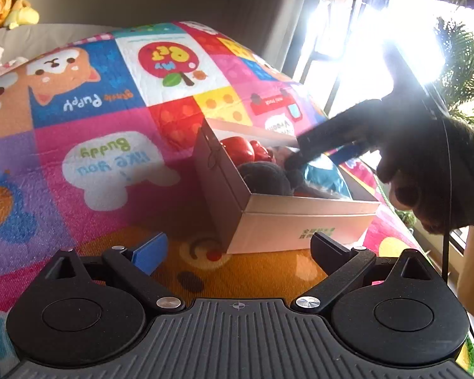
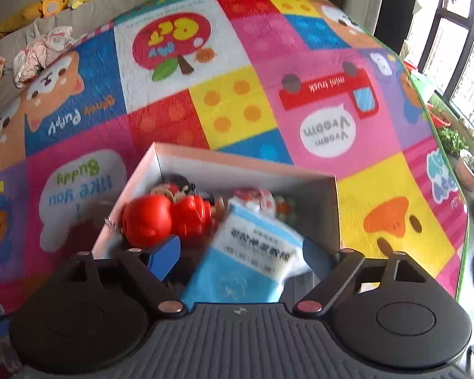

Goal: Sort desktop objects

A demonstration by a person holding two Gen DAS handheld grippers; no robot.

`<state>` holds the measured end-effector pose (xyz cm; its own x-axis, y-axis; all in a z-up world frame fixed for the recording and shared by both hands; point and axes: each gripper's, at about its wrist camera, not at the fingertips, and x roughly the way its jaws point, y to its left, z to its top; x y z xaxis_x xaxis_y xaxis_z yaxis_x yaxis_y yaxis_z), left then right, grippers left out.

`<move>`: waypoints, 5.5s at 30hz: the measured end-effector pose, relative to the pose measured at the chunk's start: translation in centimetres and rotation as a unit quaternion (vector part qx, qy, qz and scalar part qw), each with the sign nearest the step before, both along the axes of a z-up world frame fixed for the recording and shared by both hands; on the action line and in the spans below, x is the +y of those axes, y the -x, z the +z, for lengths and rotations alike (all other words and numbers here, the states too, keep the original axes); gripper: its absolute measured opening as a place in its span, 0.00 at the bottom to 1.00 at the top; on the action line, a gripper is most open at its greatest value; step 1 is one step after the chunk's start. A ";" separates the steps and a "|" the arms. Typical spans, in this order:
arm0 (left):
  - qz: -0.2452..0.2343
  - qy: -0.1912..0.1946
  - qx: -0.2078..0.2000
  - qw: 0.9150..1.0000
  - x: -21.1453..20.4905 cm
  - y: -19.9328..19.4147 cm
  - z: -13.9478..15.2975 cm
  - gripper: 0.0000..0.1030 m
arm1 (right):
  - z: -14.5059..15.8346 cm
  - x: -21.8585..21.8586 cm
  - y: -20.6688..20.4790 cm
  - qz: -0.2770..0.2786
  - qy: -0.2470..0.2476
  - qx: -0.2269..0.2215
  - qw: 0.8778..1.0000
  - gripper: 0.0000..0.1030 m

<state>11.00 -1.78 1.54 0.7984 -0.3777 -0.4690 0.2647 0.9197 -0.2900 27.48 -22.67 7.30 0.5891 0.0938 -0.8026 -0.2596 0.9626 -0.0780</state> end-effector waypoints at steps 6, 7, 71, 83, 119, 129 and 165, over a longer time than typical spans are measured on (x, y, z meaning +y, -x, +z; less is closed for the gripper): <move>0.001 -0.001 0.003 1.000 -0.2 -0.1 -0.1 0.97 | -1.5 -0.4 2.7 0.052 0.106 -0.031 0.993 0.56; 0.001 -0.002 0.004 1.000 -0.2 -0.1 -0.1 0.97 | -0.8 -0.5 2.7 0.050 0.086 -0.028 0.995 0.57; 0.023 -0.014 0.037 0.999 0.5 -0.2 0.2 0.98 | -1.5 -4.2 2.4 -0.084 -0.227 -0.032 0.970 0.52; -0.059 -0.099 0.035 0.993 -3.1 -4.1 2.8 1.00 | -0.3 -11.1 6.9 -0.111 -0.254 -0.100 0.956 1.00; 0.169 -0.098 0.037 0.980 8.3 6.0 5.4 1.00 | -3.9 -5.7 16.0 -0.061 -0.145 -0.067 0.985 1.00; 0.074 -0.140 0.070 0.985 -1.6 6.7 1.2 1.00 | -5.6 -2.9 19.5 -0.051 -0.078 -0.081 0.992 1.00; 0.137 -0.162 0.074 0.974 -3.2 2.3 -0.2 1.00 | -7.0 -1.9 16.3 -0.060 -0.067 -0.107 0.990 1.00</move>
